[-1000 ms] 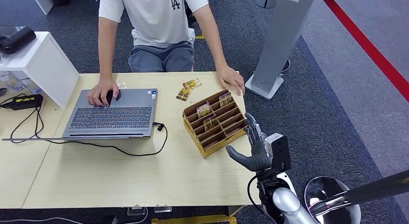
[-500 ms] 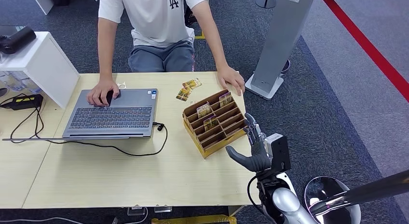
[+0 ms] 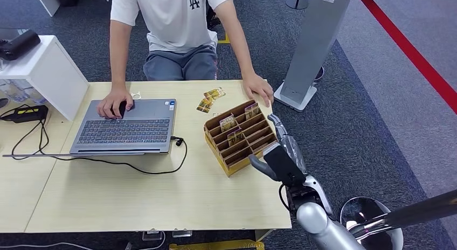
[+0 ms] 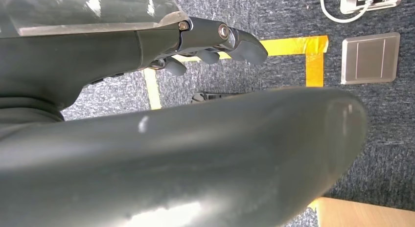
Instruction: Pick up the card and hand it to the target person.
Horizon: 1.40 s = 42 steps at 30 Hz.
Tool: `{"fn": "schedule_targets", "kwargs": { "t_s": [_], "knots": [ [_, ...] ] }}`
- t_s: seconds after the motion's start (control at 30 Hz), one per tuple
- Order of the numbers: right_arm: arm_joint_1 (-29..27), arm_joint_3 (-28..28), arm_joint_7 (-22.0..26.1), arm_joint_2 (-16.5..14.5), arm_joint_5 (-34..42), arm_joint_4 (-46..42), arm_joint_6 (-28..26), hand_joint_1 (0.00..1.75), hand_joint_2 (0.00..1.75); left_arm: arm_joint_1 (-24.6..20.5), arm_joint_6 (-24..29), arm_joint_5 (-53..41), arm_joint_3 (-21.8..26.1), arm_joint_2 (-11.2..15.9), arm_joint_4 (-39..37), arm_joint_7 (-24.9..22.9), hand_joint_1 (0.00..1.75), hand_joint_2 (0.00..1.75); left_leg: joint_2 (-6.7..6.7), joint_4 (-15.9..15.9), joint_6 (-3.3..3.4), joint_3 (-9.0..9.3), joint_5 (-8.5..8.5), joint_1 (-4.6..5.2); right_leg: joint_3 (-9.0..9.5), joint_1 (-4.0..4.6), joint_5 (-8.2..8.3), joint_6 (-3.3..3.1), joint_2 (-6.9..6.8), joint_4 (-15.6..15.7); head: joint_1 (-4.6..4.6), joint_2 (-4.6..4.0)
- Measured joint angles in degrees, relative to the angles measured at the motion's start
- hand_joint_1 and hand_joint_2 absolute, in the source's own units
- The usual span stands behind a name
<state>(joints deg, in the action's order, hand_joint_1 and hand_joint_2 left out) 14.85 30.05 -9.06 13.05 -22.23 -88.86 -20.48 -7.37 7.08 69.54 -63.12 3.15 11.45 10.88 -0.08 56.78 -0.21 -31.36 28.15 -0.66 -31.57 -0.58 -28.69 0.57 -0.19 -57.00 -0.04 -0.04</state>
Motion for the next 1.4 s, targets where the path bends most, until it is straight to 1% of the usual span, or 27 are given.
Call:
{"fn": "schedule_targets", "kwargs": {
  "t_s": [0.1,0.17,0.27,0.4,0.5,0.57,0.77,1.0,1.2,1.3,1.4],
  "knots": [
    [3.1,1.6,-5.1,0.5,-10.8,-0.6,2.9,0.25,1.75,-0.3,-0.2,-0.2,0.0,0.0,0.0,0.0,0.00,0.00,0.00,0.0,0.00,0.00,0.00,0.00,0.00,0.00,0.00,0.00,0.00,0.0,0.00,0.00],
    [5.1,3.0,-7.3,0.7,-15.6,-0.7,4.9,0.27,1.75,-0.5,-0.4,-0.5,-0.1,0.0,0.0,-0.1,0.00,0.00,0.00,0.0,0.00,-0.01,0.00,0.00,0.00,0.00,0.00,0.00,-0.01,0.0,0.01,0.00],
    [7.8,5.4,-9.8,0.8,-21.5,-0.6,7.8,0.33,1.75,-0.9,-0.6,-1.0,-0.5,0.0,0.0,-0.4,0.00,0.00,-0.01,0.0,0.00,-0.02,0.00,0.00,-0.01,0.00,0.00,0.00,-0.01,0.0,-0.02,0.00],
    [11.1,8.8,-12.0,0.9,-27.3,0.4,11.3,0.53,1.75,-1.5,-0.6,-1.3,-1.1,0.0,0.0,-0.9,0.00,0.00,-0.01,0.0,0.00,-0.05,0.00,0.00,-0.01,0.00,0.00,0.00,-0.01,0.0,-0.01,0.00],
    [13.3,11.4,-12.8,0.9,-30.0,2.0,13.5,0.65,1.75,-1.7,-0.6,-1.3,-1.2,0.0,0.0,-1.3,0.00,0.00,-0.01,0.0,0.00,-0.06,0.00,0.00,-0.01,0.00,0.00,0.00,-0.01,0.0,0.00,0.00],
    [14.7,13.0,-13.2,0.8,-31.2,3.3,14.4,0.70,1.75,-1.7,-0.5,-1.2,-1.3,0.0,0.0,-1.3,0.00,0.00,-0.02,0.0,0.00,-0.07,0.00,0.00,-0.01,0.00,0.00,0.00,-0.02,0.0,0.02,0.00],
    [18.2,17.4,-13.5,0.1,-31.9,8.8,14.6,0.72,1.75,-1.7,0.0,-0.9,-1.4,0.0,0.0,-1.4,0.00,0.00,-0.02,0.0,0.00,-0.07,0.00,0.00,-0.02,0.00,0.00,0.00,-0.03,0.0,0.01,0.00],
    [20.2,20.9,-13.1,-1.0,-31.4,14.4,14.2,0.55,1.75,-1.6,0.3,-0.7,-1.4,0.0,0.0,-1.4,0.00,0.00,-0.03,0.0,0.00,-0.08,0.00,0.00,-0.03,0.00,0.00,0.00,-0.03,0.0,-0.01,0.00],
    [21.5,23.1,-12.7,-2.0,-30.1,18.1,13.2,0.52,1.75,-1.5,0.5,-0.6,-1.4,0.0,0.0,-1.4,0.00,0.00,-0.03,0.0,0.00,-0.08,0.00,0.00,-0.03,0.00,0.00,0.00,-0.03,0.0,0.01,0.00],
    [22.0,24.1,-12.7,-2.4,-29.5,19.4,12.7,0.54,1.75,-1.5,0.5,-0.5,-1.4,0.0,0.0,-1.4,0.00,0.00,-0.03,0.0,0.00,-0.08,0.00,0.00,-0.03,0.00,0.00,0.00,-0.03,0.0,0.00,0.00],
    [22.5,24.7,-12.7,-2.7,-29.5,20.3,12.4,0.59,1.75,-1.4,0.5,-0.3,-1.4,0.0,0.0,-1.4,0.00,0.00,-0.02,0.0,0.00,-0.08,0.00,0.00,-0.03,0.00,0.00,0.00,-0.03,0.0,-0.01,0.00]
  ]
}}
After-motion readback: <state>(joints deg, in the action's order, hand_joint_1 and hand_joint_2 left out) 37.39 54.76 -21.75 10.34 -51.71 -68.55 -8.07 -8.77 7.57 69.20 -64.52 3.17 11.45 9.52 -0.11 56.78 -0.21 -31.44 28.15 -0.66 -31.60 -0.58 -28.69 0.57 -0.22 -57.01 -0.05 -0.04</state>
